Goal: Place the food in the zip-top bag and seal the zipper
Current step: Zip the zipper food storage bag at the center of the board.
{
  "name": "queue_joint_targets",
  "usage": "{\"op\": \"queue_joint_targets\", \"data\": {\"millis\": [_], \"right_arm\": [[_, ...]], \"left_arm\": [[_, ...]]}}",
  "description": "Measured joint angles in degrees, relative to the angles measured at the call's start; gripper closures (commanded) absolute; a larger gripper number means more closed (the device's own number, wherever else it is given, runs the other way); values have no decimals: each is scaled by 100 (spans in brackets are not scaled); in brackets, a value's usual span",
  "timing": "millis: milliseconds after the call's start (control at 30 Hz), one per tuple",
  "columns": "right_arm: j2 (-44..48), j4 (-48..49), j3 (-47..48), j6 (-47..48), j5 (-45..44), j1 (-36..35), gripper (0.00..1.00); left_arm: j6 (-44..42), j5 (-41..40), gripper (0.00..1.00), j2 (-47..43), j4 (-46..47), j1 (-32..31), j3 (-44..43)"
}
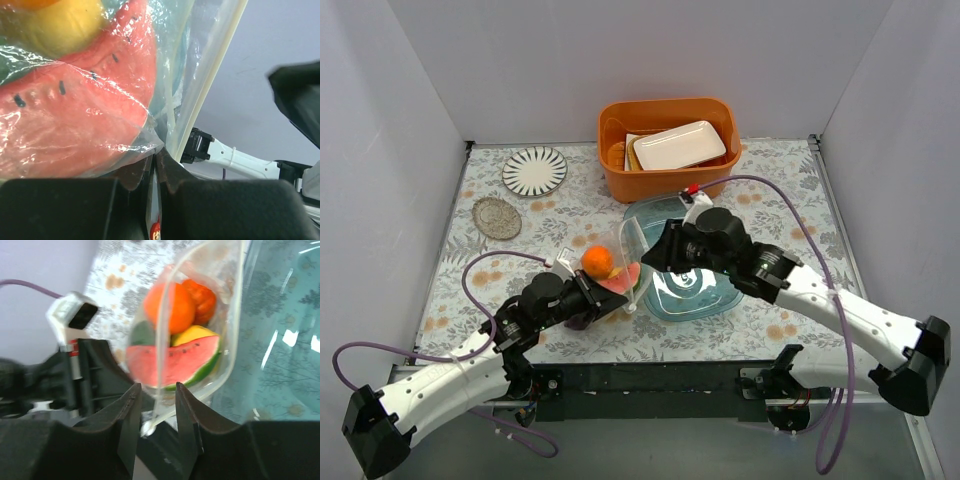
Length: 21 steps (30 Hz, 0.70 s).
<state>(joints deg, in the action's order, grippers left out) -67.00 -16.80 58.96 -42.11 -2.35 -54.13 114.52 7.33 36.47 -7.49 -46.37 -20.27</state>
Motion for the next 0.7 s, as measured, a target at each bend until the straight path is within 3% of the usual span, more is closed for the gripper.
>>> {"op": "queue_joint_targets", "data": {"millis": [200,700], "right_arm": [[664,66,-664,-619,514,-188,51],[59,177,-973,-1182,1071,-525,51]], "left_arm": [[13,-92,97,188,125,0,13],[15,-254,97,319,216,0,13]]}}
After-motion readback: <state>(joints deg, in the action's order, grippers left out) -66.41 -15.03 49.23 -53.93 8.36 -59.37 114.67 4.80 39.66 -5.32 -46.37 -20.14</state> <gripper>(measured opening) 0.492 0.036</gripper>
